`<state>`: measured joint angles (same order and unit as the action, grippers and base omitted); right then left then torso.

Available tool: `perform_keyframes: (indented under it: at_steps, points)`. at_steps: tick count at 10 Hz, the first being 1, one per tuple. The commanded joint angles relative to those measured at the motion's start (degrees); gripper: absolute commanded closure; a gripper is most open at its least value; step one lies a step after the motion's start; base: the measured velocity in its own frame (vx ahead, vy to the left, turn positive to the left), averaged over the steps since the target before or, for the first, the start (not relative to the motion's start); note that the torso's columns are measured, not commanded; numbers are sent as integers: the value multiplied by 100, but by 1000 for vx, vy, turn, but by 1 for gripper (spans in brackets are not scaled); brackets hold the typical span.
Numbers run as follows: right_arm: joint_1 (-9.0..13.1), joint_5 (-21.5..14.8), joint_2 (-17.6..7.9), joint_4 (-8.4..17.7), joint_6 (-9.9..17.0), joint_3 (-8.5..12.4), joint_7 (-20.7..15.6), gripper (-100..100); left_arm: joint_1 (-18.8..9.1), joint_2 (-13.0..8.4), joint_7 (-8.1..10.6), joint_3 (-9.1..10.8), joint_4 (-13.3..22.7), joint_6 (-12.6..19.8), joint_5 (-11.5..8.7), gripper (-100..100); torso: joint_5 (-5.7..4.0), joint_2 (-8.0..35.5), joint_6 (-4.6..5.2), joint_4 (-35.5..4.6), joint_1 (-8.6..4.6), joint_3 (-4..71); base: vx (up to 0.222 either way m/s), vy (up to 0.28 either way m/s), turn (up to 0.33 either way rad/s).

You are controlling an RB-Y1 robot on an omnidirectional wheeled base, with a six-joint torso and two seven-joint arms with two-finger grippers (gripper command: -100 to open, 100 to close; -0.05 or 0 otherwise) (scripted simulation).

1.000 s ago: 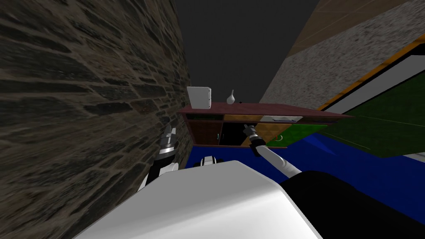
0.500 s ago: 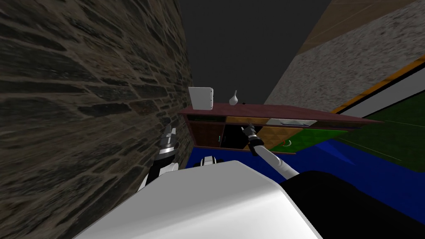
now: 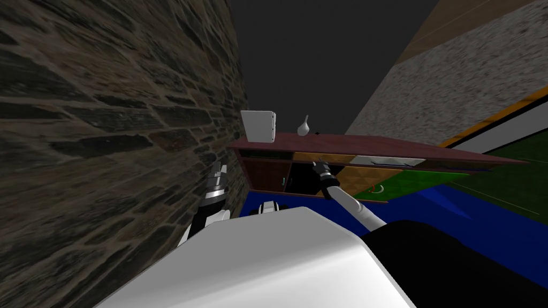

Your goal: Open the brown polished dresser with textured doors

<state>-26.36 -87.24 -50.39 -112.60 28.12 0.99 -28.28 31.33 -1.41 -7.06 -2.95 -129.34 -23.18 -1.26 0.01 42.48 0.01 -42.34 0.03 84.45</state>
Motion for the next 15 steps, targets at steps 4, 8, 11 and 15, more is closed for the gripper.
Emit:
perform_keyframes:
  at_steps: [4,8,11,15]
  points:
    - [-118,-30,-58,-170,-28,-20,39,100,-2,1,0,-1,0,0,0,0,7,12,8,-12,0,-6,-147,39,-50]
    - [33,552,-393,402,-238,439,4,-100,-2,1,0,-1,0,0,0,0,0,-27,0,7,-2,17,-106,46,198]
    - [163,981,-647,829,-384,800,-25,-100,-2,1,0,-1,0,0,0,0,0,-13,0,3,-1,7,-121,57,193]
    - [292,1428,-900,1257,-530,1160,-54,-100,-1,0,0,-1,0,0,0,0,-1,-24,-3,7,0,16,-77,47,151]
